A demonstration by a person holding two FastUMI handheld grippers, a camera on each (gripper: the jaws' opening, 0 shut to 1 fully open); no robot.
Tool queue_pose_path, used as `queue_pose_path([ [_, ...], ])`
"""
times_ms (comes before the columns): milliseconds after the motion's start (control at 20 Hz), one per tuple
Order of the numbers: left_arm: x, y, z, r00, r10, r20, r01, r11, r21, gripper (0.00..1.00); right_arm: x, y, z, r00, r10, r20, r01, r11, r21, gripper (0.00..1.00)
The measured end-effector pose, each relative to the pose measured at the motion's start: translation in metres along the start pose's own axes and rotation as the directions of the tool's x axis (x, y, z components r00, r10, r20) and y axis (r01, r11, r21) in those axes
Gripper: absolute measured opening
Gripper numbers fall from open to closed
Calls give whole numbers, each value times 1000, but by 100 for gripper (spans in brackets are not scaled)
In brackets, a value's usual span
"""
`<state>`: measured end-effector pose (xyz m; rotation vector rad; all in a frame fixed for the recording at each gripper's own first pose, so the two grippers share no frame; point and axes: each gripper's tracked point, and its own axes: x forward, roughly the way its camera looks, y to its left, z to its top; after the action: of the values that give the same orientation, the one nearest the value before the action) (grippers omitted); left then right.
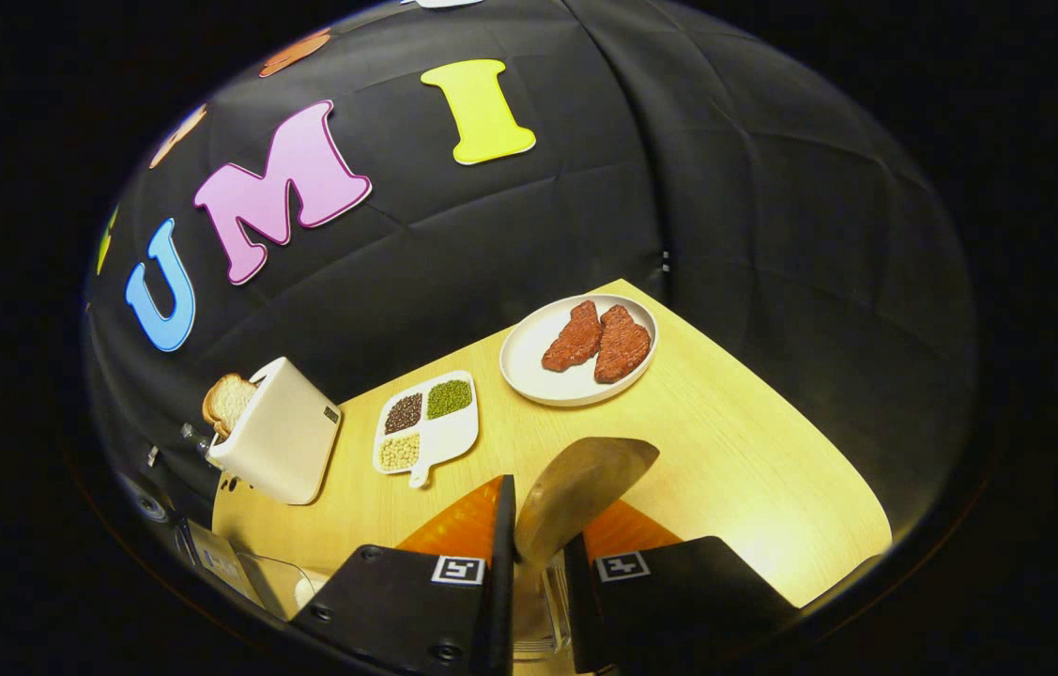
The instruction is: Close the left gripper, press the button to open the rice cooker; take a wooden spoon from the chopstick holder with the right hand, scoop a spoonful of rice and pour it into the rice cooker, then put the wooden spoon back into the chopstick holder.
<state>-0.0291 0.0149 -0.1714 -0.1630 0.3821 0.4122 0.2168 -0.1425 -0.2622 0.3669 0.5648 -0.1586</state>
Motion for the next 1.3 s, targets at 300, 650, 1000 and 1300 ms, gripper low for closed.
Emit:
queue_pose_path([
  [300,-1,-3,-5,999,-45,-6,45,999,13,96,-19,17,8,1000,16,14,-16,1000,13,19],
  [650,5,20,12,993,-111,34,110,994,14,96,-85,55,58,984,63,168,-59,998,-26,16],
  [1000,14,70,15,979,-197,47,198,980,-14,96,-148,127,46,971,154,185,-133,983,-124,16],
  [1300,23,130,18,970,-237,44,236,971,28,96,-178,207,21,952,249,177,-201,946,-253,16],
])
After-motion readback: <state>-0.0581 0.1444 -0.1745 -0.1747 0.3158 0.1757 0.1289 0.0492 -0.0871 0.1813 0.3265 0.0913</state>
